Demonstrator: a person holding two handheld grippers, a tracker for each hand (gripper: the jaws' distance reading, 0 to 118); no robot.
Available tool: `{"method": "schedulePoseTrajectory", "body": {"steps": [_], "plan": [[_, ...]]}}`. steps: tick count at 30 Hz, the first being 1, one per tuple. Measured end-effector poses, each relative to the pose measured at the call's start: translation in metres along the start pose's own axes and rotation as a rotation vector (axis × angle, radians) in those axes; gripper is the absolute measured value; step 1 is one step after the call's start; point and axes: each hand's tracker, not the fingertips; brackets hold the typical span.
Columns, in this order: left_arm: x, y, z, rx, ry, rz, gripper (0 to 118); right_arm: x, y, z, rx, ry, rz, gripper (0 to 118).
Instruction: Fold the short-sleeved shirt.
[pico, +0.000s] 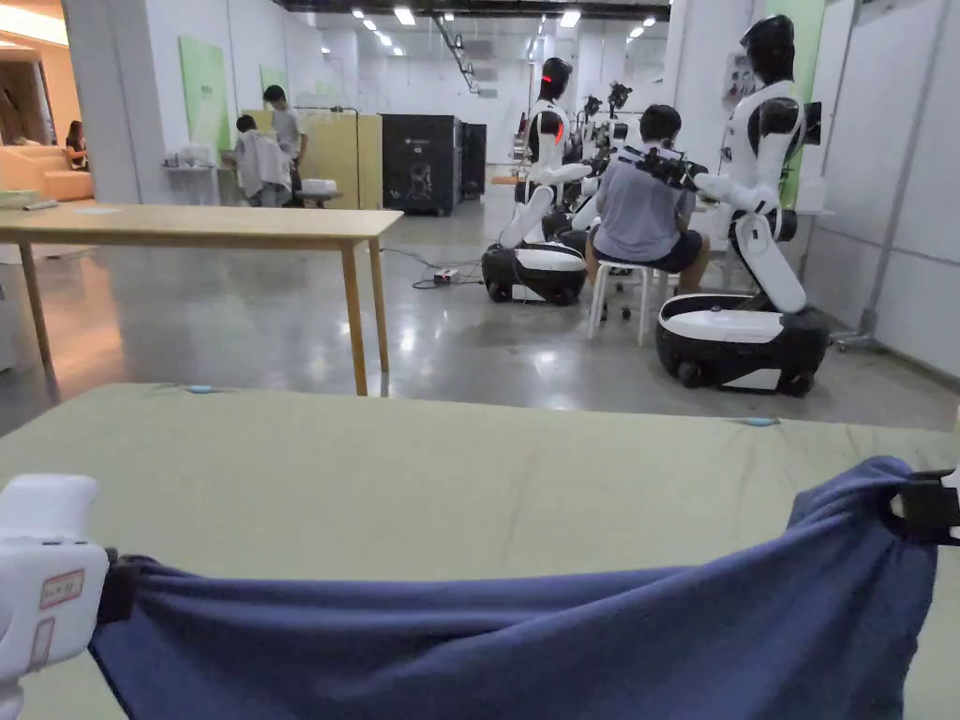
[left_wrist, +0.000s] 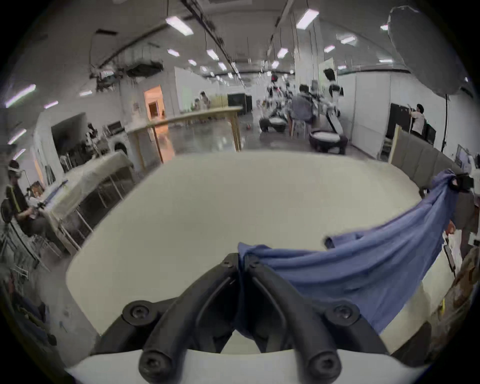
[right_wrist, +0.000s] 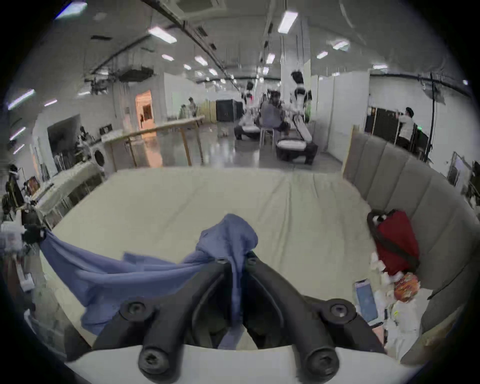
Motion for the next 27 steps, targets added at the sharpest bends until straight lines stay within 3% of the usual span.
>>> {"method": "schedulePoseTrajectory", "body": {"steps": [4, 12, 27], "plan": [[-0.006, 0.051, 0.026, 0.063, 0.01, 0.005, 0, 0.006, 0.026, 0.047, 0.072, -0.005, -0.02, 5], [0.01, 0.12, 0.039, 0.165, 0.032, 0.009, 0, 0.018, 0.068, 0.079, 0.146, -0.053, -0.022, 5], [0.052, 0.241, -0.028, 0.228, 0.125, -0.017, 0, 0.026, 0.181, 0.014, 0.226, -0.125, -0.038, 5]]}}
